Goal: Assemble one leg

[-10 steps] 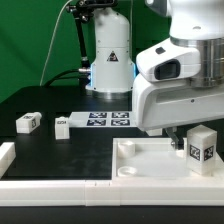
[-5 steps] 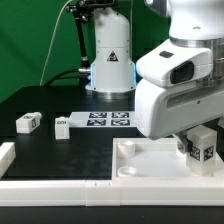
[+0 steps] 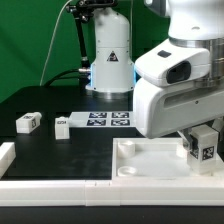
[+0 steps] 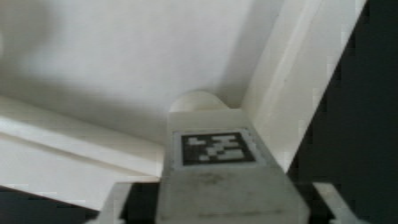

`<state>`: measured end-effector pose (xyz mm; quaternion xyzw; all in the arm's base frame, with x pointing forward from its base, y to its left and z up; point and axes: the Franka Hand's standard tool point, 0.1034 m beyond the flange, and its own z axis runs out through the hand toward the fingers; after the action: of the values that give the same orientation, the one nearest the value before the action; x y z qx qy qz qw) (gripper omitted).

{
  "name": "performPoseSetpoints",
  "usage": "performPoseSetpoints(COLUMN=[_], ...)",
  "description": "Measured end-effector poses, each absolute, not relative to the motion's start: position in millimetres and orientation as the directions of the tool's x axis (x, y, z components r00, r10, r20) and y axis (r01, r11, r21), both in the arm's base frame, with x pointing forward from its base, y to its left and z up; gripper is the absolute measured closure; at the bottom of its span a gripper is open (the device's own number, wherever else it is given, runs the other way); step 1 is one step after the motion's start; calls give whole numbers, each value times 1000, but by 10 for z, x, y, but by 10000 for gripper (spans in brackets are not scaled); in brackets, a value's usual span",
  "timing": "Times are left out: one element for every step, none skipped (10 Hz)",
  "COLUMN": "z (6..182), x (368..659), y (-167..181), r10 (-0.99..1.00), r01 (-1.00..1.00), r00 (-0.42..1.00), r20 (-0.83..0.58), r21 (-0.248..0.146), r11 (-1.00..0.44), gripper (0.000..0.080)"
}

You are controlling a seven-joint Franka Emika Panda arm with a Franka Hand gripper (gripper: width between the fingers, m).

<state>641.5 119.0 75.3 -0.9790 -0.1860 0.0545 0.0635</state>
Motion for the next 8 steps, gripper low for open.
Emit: performPoseSetpoints(z=[747,744,743,741,739,738,738,737], x=[6407,6408,6411,6423,6436,6434,6427,6414], y=[1193,1197,1196,1185,1180,1174,1170,1179], r10=[247,109,10,-119,-187,-332,-437,-570], r01=[233,97,-2,-132,-198,-343,-448,-582], r00=[964,989,994,986,976,936,892,811], r20=[-96,-105,-113,-118,-113,-120,-120,-133], r21=[-132,-114,-104,-103,-102,-91,-87,-67], r11=[-963,-989,-995,-986,-975,-935,-890,-811], gripper=[508,508,508,508,508,508,508,508])
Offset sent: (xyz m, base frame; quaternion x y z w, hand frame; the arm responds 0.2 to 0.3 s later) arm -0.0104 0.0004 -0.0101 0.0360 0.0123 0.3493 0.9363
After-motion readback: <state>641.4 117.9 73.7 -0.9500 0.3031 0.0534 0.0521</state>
